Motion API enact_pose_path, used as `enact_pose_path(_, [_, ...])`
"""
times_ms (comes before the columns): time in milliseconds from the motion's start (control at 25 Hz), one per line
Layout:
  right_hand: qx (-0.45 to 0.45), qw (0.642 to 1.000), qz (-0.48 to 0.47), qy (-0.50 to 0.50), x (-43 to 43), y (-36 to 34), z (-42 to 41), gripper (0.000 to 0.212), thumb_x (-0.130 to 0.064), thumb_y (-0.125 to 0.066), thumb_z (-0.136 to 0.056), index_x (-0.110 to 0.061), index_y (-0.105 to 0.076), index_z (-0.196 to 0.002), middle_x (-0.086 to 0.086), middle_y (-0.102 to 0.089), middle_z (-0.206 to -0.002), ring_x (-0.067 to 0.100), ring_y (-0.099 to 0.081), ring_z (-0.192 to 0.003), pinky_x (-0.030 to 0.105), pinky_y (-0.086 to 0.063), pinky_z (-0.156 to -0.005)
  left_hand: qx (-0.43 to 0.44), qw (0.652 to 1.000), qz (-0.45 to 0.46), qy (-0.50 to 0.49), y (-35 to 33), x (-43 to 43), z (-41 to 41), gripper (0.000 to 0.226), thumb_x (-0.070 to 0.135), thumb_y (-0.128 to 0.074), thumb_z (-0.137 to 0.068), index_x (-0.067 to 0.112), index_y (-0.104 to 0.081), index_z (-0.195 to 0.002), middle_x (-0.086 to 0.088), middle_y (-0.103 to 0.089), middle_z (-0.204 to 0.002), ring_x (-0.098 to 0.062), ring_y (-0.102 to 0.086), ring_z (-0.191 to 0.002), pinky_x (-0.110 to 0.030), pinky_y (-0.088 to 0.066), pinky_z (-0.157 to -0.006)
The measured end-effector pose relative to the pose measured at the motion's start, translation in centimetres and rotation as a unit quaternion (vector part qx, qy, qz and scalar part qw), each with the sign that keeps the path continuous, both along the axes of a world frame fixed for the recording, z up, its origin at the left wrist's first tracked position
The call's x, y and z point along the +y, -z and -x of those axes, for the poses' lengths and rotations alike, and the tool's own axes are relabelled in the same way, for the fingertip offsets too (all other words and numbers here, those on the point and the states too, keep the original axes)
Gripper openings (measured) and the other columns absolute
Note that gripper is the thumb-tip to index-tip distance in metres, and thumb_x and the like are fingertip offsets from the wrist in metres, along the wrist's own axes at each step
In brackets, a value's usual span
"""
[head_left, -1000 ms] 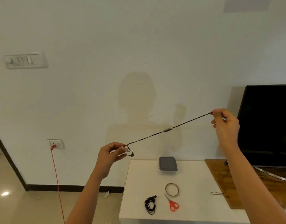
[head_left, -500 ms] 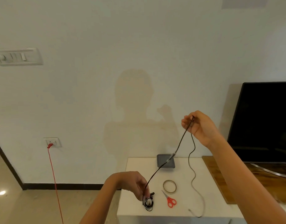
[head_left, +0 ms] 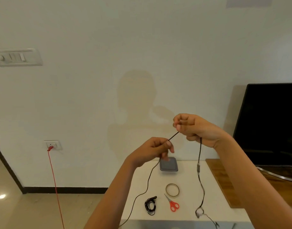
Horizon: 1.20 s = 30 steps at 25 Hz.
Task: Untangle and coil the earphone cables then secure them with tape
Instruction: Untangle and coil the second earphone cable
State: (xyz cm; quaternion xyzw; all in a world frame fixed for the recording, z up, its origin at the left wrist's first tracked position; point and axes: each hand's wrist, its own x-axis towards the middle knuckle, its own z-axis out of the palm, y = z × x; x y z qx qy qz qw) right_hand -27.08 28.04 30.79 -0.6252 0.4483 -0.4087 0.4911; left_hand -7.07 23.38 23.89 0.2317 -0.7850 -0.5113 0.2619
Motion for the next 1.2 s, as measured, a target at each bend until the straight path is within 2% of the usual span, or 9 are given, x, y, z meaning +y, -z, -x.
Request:
enact_pose_path(160, [0.269, 0.953, 0.052, 0.130, -0.2, 1.0, 4.0, 0.007, -0.019, -0.070, -0.084, -0.018, -0.069, -0.091, 0.001, -0.064, -0.090, 0.002, -0.042, -0.048, 0.014, -0.036, -0.046, -0.002, 0.994, 0.001, -0.106, 1.1, -1.7, -3.9, 0.032, 0.037, -0.048, -0.097, 0.016, -0.065, -0.080, 0.008, -0.038, -0.058, -0.005, -0.034, -0.053, -0.020, -0.031, -0.053])
enact_pose_path(280, [0.226, 0.948, 0.077, 0.210, -0.5, 2.9, 5.7, 0.006, -0.020, -0.064, -0.088, -0.018, -0.070, -0.088, -0.003, -0.066, -0.082, 0.006, -0.050, -0.063, 0.019, -0.041, -0.057, -0.116, 0.985, 0.008, -0.132, 2.3, -2.5, -6.4, 0.035, 0.041, -0.052, -0.095, 0.017, -0.065, -0.073, 0.006, -0.044, -0.059, -0.005, -0.038, -0.053, -0.019, -0.033, -0.053])
enact_pose_path(400, [0.180, 0.871, 0.139, 0.436, -1.4, 4.6, 8.3, 0.014, -0.018, -0.050, -0.096, -0.011, -0.062, -0.101, 0.002, -0.061, -0.094, 0.017, -0.054, -0.080, 0.030, -0.041, -0.072, -0.193, 0.971, -0.029, -0.140, 5.0, -2.9, -9.5, 0.039, 0.044, -0.050, -0.095, 0.017, -0.058, -0.068, 0.003, -0.046, -0.061, -0.008, -0.039, -0.055, -0.018, -0.035, -0.055])
enact_pose_path(520, [0.164, 0.822, 0.131, 0.530, -2.2, 7.1, 11.1, 0.020, -0.012, -0.042, -0.098, -0.003, -0.056, -0.109, 0.013, -0.057, -0.096, 0.021, -0.051, -0.084, 0.032, -0.039, -0.074, -0.204, 0.954, -0.040, -0.216, 7.1, -2.9, -11.6, 0.041, 0.044, -0.049, -0.095, 0.016, -0.057, -0.066, 0.006, -0.047, -0.061, -0.010, -0.038, -0.056, -0.020, -0.035, -0.056])
enact_pose_path(680, [0.174, 0.862, 0.037, 0.475, -4.5, 11.9, 11.6, 0.016, -0.009, -0.043, -0.097, -0.002, -0.055, -0.106, 0.015, -0.059, -0.099, 0.027, -0.053, -0.089, 0.035, -0.041, -0.077, -0.148, 0.941, -0.034, -0.303, 6.5, -2.8, -9.9, 0.039, 0.039, -0.046, -0.098, 0.016, -0.056, -0.068, 0.009, -0.044, -0.060, -0.003, -0.037, -0.052, -0.017, -0.030, -0.052])
enact_pose_path(960, [0.250, 0.901, -0.041, 0.352, -6.8, 15.8, 8.0, 0.010, -0.014, -0.048, -0.096, -0.009, -0.056, -0.099, 0.014, -0.063, -0.108, 0.020, -0.053, -0.086, 0.024, -0.039, -0.063, -0.046, 0.969, -0.132, -0.205, 2.7, -2.1, -2.6, 0.033, 0.029, -0.044, -0.100, 0.017, -0.064, -0.078, 0.010, -0.046, -0.061, -0.007, -0.027, -0.050, -0.019, -0.020, -0.046])
enact_pose_path(1040, [0.199, 0.930, 0.017, 0.307, -6.4, 14.1, 5.7, 0.015, -0.026, -0.049, -0.097, -0.014, -0.057, -0.101, 0.006, -0.063, -0.108, 0.018, -0.057, -0.093, 0.019, -0.043, -0.070, -0.051, 0.973, -0.135, -0.179, 2.1, -2.0, -1.0, 0.031, 0.026, -0.043, -0.100, 0.016, -0.065, -0.081, 0.008, -0.047, -0.063, -0.007, -0.028, -0.050, -0.020, -0.020, -0.047])
enact_pose_path(1120, [0.084, 0.980, 0.049, 0.171, -5.7, 12.1, 2.8, 0.020, -0.029, -0.047, -0.098, -0.018, -0.058, -0.110, -0.001, -0.064, -0.114, 0.011, -0.059, -0.109, 0.020, -0.047, -0.088, -0.054, 0.976, -0.125, -0.169, 1.6, -2.1, 0.3, 0.031, 0.025, -0.043, -0.100, 0.015, -0.066, -0.082, 0.007, -0.046, -0.065, -0.007, -0.028, -0.051, -0.021, -0.021, -0.048])
enact_pose_path(1200, [0.061, 0.996, 0.051, 0.051, -4.9, 10.8, 0.2, 0.026, -0.030, -0.046, -0.098, -0.017, -0.058, -0.117, -0.001, -0.067, -0.115, 0.007, -0.061, -0.109, 0.022, -0.048, -0.095, -0.045, 0.976, -0.122, -0.172, 1.3, -2.3, 1.3, 0.031, 0.027, -0.043, -0.100, 0.015, -0.065, -0.081, 0.007, -0.046, -0.065, -0.007, -0.029, -0.051, -0.020, -0.022, -0.048])
